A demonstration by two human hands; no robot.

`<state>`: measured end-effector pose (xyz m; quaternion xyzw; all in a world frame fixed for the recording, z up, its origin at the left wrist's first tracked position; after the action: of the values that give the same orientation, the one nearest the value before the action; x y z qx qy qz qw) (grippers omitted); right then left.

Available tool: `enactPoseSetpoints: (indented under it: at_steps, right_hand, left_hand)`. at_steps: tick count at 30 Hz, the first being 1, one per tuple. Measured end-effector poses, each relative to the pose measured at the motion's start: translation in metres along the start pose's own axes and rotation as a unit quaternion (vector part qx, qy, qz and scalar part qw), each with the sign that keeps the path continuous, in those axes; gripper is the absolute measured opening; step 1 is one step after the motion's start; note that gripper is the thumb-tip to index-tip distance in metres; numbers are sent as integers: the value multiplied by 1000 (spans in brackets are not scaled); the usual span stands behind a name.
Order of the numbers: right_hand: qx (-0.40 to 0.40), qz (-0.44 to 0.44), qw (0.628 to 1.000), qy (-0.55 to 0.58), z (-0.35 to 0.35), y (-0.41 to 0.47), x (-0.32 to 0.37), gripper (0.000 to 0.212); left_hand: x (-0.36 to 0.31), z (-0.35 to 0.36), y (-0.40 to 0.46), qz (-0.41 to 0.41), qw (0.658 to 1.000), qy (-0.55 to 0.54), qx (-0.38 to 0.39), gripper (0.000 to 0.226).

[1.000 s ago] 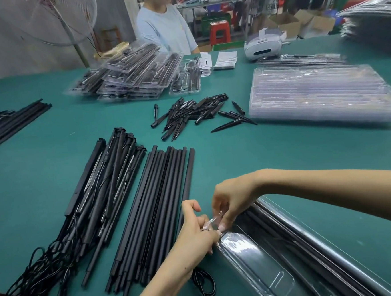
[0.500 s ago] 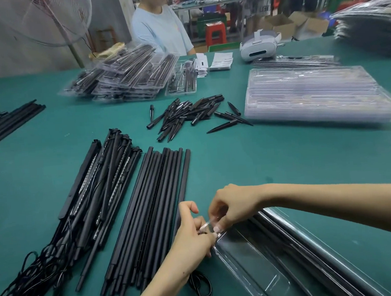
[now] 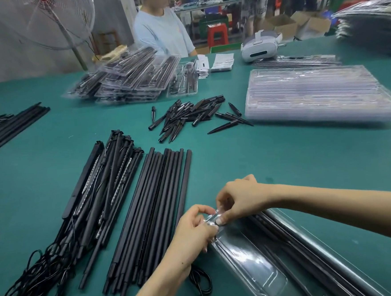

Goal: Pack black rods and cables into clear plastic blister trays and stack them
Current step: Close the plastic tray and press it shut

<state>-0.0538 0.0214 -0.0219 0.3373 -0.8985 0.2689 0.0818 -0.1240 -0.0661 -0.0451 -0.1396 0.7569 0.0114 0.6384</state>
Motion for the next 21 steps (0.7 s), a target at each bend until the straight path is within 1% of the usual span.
enactPoseSetpoints:
  at_steps: [6,8,11,14,15,17,18,19,20,21]
  right_hand:
    - [-54,50,997,22,7,3,1,29]
    - [-51,54,997,28,6,2,1,27]
    - [-27,32,998,50,1,0,-1,20]
    - [4,19,996,83,2,-3,-7,22]
    - [18,6,994,111,4,-3,-8,20]
    - [38,-21,975,217,5,-4,-7,19]
    - [35,-24,961,274,2,-5,-9,19]
    - [18,-21,949,314,-2,-5,-14,19]
    - [-11,-17,944,328,-8,-5,-20,18]
    - [-53,-13,948,314,-15,-7,-26,18]
  left_hand:
    - [-1,-4,-2,22,999,3,-49,26]
    - [1,-4,-3,14,998,5,-54,25]
    - [2,-1,-1,-13,1000,2,-14,25]
    - [4,0,2,-43,999,1,29,24]
    - [4,0,3,-48,998,9,39,23]
    - [4,0,4,-49,996,36,62,15]
    - [3,0,4,-46,995,52,75,9]
    - [2,1,5,-42,993,65,90,11]
    - [0,2,5,-39,991,74,103,17]
    - [-1,4,6,-38,989,82,114,22]
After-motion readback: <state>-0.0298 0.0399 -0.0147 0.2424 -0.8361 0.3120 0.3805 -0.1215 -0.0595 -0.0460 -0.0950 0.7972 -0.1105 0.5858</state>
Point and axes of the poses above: each hand's wrist, its own y-axis towards the middle knuckle, its own z-axis out of the palm, x = y × z, the point moved 9 cm from there along y, towards the middle knuckle, and after that the axes turned 10 degrees about z, right-handed, at the moved point
